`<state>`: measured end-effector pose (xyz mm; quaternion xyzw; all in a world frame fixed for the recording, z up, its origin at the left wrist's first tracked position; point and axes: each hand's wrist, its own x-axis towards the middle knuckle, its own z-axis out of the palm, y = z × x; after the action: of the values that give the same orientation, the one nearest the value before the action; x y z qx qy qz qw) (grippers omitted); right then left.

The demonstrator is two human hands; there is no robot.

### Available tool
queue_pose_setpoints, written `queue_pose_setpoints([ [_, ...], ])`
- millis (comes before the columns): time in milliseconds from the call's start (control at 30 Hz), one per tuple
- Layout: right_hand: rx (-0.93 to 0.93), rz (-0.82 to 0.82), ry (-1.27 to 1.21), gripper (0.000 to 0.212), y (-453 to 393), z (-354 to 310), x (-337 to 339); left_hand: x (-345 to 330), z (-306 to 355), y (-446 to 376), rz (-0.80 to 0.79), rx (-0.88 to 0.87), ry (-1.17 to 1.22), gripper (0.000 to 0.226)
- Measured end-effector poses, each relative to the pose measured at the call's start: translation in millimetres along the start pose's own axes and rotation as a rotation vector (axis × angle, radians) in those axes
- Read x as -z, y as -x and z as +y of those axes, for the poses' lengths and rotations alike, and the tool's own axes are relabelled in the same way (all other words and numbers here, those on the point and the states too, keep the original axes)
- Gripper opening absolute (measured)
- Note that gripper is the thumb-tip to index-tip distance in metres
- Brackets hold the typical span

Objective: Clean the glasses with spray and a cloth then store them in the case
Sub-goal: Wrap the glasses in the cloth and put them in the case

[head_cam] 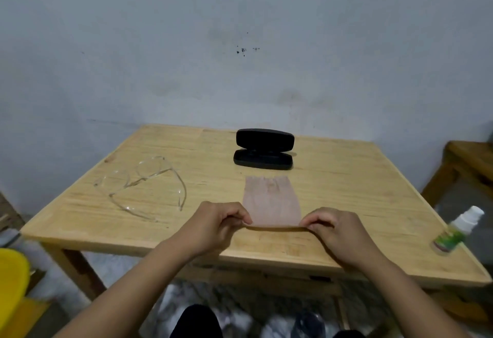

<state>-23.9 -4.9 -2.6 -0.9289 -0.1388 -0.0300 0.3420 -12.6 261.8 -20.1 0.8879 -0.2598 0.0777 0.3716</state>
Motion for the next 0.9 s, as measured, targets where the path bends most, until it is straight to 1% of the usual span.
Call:
queue_pose_setpoints([
  [67, 0.033, -0.036, 0.033, 0.031, 6.1, 0.6, -1.1, 0.6, -0.6, 5.8, -0.046, -0.032, -0.005, 0.015],
  [133, 0.055, -0.073, 0.005, 0.020, 11.4, -1.3, 0.7, 6.3, 2.6, 9.8, -0.087, 0.000, 0.024, 0.018],
  [167, 0.059, -0.068, -0.038, 0.019, 12.5, -2.8, 2.4, 9.9, 5.0, 10.8, -0.086, 0.025, 0.046, 0.019],
  [233, 0.044, 0.028, -0.073, 0.021, 8.5, -4.0, 4.5, 15.1, 7.9, 7.8, -0.028, 0.058, 0.057, 0.022],
  [300, 0.000, 0.145, -0.009, 0.025, -4.4, -3.6, 3.4, 14.6, 7.1, -5.2, 0.025, 0.101, 0.001, 0.026],
  [333, -0.023, 0.164, 0.027, 0.027, -12.9, -3.9, 1.8, 11.8, 6.3, -13.7, 0.029, 0.127, -0.053, 0.026],
  [433, -0.044, 0.113, 0.119, 0.034, -40.3, -6.4, -6.2, -2.1, 5.7, -39.7, 0.024, 0.156, -0.219, 0.029],
  [533, -0.027, 0.031, 0.190, 0.038, -61.6, -4.6, -14.9, -12.4, 3.3, -57.0, 0.005, 0.150, -0.264, 0.032],
  [633, -0.021, -0.038, 0.237, 0.038, -69.9, -0.8, -16.9, -14.6, -3.5, -66.8, -0.056, 0.204, -0.329, 0.033],
  [700, -0.023, -0.041, 0.253, 0.037, -71.3, 3.9, -14.1, -12.8, -9.1, -69.6, -0.080, 0.227, -0.360, 0.033],
  [800, -0.049, -0.005, 0.277, 0.037, -71.0, 11.3, -9.5, -8.9, -15.6, -70.8, -0.094, 0.245, -0.334, 0.031],
  [900, -0.062, 0.029, 0.236, 0.038, -68.6, 13.5, -9.1, -6.4, -13.0, -68.7, -0.072, 0.244, -0.311, 0.032],
])
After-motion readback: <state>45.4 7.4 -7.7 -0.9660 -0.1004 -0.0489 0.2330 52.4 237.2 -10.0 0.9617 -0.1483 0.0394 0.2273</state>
